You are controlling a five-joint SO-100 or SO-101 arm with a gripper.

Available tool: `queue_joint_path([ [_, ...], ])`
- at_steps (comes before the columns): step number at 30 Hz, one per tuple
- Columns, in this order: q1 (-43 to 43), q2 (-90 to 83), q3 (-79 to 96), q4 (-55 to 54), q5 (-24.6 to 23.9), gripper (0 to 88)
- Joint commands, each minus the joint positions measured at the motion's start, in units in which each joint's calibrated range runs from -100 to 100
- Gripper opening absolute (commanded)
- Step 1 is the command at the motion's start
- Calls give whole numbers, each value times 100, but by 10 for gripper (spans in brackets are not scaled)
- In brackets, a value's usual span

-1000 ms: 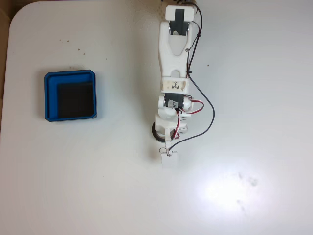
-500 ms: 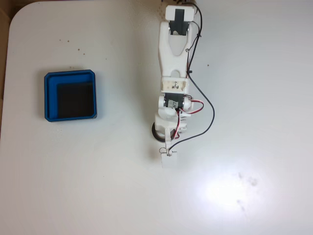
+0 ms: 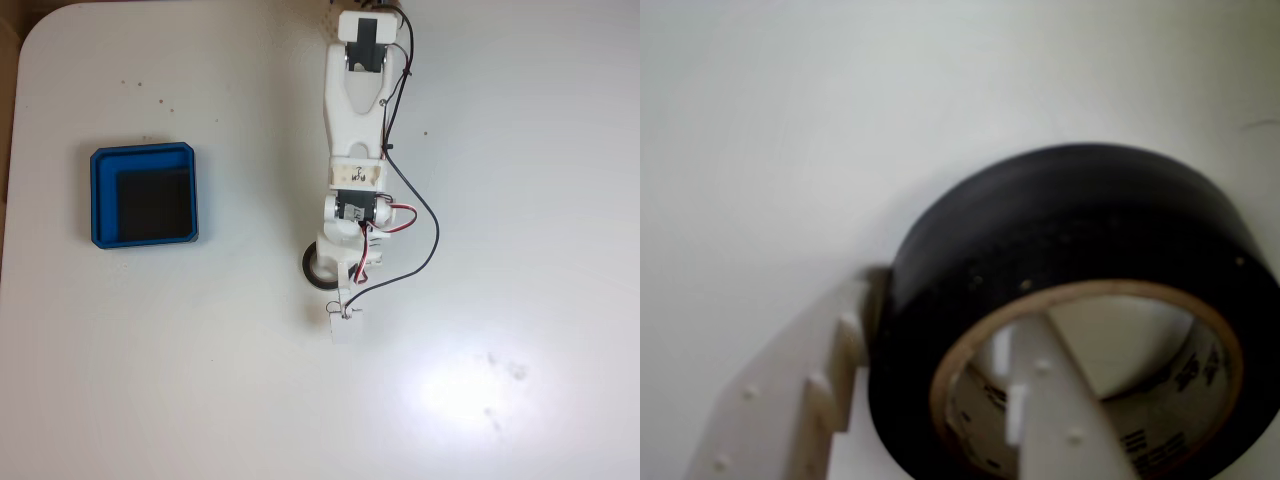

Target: Pick the black tape roll and drop it in the blue box

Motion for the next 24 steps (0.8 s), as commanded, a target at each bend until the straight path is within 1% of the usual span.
queue_joint_path([
  [1, 29, -110, -381, 65, 41, 48],
  [16, 9, -118, -363, 90, 50, 48],
  [24, 48, -118, -372, 420, 50, 48],
])
